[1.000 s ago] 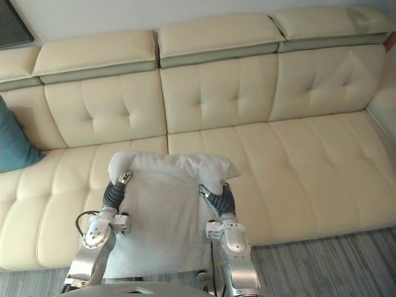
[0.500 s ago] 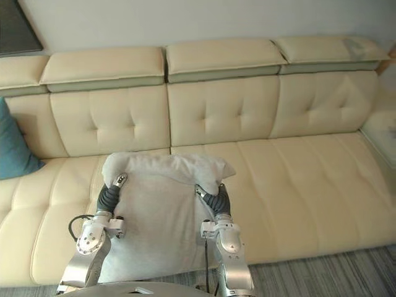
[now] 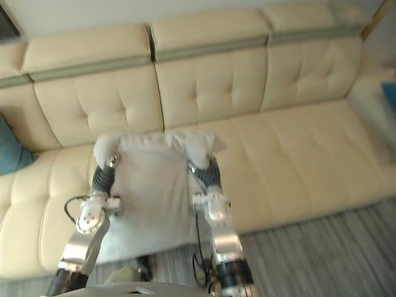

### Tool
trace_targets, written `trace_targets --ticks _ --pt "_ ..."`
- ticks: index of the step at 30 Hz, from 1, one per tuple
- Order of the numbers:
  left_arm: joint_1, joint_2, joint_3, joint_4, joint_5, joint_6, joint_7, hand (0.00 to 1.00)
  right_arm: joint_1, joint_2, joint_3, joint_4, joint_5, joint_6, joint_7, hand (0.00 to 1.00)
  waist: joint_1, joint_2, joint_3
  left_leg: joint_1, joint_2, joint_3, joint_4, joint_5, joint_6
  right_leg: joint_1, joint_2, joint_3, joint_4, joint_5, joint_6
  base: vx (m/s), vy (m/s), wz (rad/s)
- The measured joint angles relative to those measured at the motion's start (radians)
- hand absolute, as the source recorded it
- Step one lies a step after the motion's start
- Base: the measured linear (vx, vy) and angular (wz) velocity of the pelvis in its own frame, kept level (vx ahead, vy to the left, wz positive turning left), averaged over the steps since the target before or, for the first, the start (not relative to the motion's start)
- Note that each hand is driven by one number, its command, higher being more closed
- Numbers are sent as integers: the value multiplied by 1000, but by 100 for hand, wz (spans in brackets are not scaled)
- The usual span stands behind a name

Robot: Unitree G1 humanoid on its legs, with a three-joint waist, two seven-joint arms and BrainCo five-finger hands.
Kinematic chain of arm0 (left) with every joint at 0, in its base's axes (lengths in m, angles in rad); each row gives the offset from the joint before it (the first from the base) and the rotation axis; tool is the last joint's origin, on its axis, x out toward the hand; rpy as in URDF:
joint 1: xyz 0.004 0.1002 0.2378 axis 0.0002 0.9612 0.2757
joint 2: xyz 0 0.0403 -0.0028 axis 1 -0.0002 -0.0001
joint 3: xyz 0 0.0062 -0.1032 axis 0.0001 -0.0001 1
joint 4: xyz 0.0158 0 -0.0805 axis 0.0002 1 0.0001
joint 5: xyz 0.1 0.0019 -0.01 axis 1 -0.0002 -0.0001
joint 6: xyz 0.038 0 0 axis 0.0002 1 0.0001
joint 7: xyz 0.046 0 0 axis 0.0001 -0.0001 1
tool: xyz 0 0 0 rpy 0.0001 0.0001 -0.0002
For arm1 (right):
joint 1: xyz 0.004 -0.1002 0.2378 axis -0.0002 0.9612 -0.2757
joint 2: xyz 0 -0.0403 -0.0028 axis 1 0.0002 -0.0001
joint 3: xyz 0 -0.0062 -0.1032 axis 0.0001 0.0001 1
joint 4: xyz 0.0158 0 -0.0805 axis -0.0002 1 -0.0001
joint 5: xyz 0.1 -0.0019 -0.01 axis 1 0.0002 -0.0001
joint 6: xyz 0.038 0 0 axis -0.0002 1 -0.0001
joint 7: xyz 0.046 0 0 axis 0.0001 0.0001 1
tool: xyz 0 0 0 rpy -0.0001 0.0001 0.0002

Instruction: Pick up cushions and gather them together orderly.

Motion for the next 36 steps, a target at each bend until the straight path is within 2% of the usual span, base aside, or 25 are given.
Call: trace_targets --ticks 3,6,7,8,9,11,12,15,18,21,25,27,29,30,33,34,36 --pt "-201 25 11 -3 1 -14 104 100 -216 -13 1 -2 -18 2 -106 100 22 12 23 -183 32 9 58 25 -3 -222 18 30 111 10 13 -251 1 -25" --pt "-357 45 13 -3 4 -19 186 100 -362 -27 0 -9 -59 2 -194 100 23 14 25 -275 38 6 53 27 -8 -341 21 26 162 11 5 -170 -20 8" --pt "-423 52 16 -2 9 -26 215 100 -424 -32 -5 -13 -80 2 -230 100 22 12 27 -312 37 6 54 18 -19 -380 7 24 159 20 -8 -172 17 20" --pt "-497 65 20 3 21 -34 237 100 -484 -41 -15 -30 -97 3 -262 100 22 6 32 -388 42 2 166 -1 -2 -419 -8 4 157 31 -9 -74 23 -2" --pt "-571 73 28 29 30 -49 258 100 -536 -51 -19 -54 -103 3 -288 100 40 9 45 -414 53 -8 232 -27 16 -458 0 4 181 38 9 -55 21 -7" --pt "-730 95 45 103 45 -54 284 100 -642 -60 -42 -59 -136 3 -339 100 37 12 54 -473 41 -8 206 4 24 -528 -6 9 192 59 5 -49 25 2" --pt "-833 111 47 164 51 -56 300 100 -707 -61 -60 -48 -144 3 -370 100 35 13 54 -513 34 -17 184 23 17 -572 -9 1 194 65 6 -43 50 18" --pt "-952 117 56 225 62 -55 317 100 -787 -63 -85 -37 -164 11 -411 100 35 14 57 -564 29 -29 151 63 25 -630 -11 -18 205 72 9 5 21 19" --pt "-1042 120 85 292 62 -44 336 100 -927 -61 -117 93 -170 26 -437 100 43 14 63 -606 33 -36 147 91 34 -687 -11 -20 241 73 11 45 -17 7" --pt "-1147 125 106 347 83 -32 346 100 -1033 -64 -142 157 -167 33 -463 100 55 13 78 -660 39 -58 144 109 11 -747 -6 -38 275 58 0 38 -42 12" --pt "-1270 139 111 407 103 -14 344 100 -1134 -87 -171 211 -152 34 -504 100 55 13 89 -717 34 -93 82 164 -18 -840 -10 -70 346 24 -17 37 -59 26" --pt "-1317 145 115 437 120 -11 340 100 -1191 -99 -182 257 -133 37 -508 100 65 13 116 -719 27 -101 38 194 -34 -877 -12 -72 385 6 -26 27 -86 16" --pt "-1354 149 115 464 130 -11 339 100 -1215 -100 -198 272 -128 40 -515 100 72 12 122 -739 27 -108 8 196 -51 -912 -11 -84 400 1 -33 29 -83 7" --pt "-1375 151 109 477 137 -6 335 0 -1222 -106 -206 272 -127 43 -522 0 74 12 122 -754 27 -111 -15 191 -49 -934 -11 -92 401 1 -34 40 -90 10" --pt "-1438 154 104 545 149 5 330 0 -1264 -130 -240 291 -110 48 -546 0 73 12 139 -795 22 -105 -42 199 -68 -987 -19 -98 404 5 -36 31 -69 9" --pt "-1439 155 105 554 150 9 330 0 -1276 -137 -241 306 -100 50 -548 0 75 12 146 -802 22 -105 -42 247 -60 -995 -19 -96 410 2 -34 27 -70 3" --pt "-1440 154 106 566 149 14 331 0 -1302 -152 -248 311 -72 58 -556 0 65 14 159 -821 12 -112 -42 261 -53 -1007 -29 -97 411 -8 -29 37 -63 16"
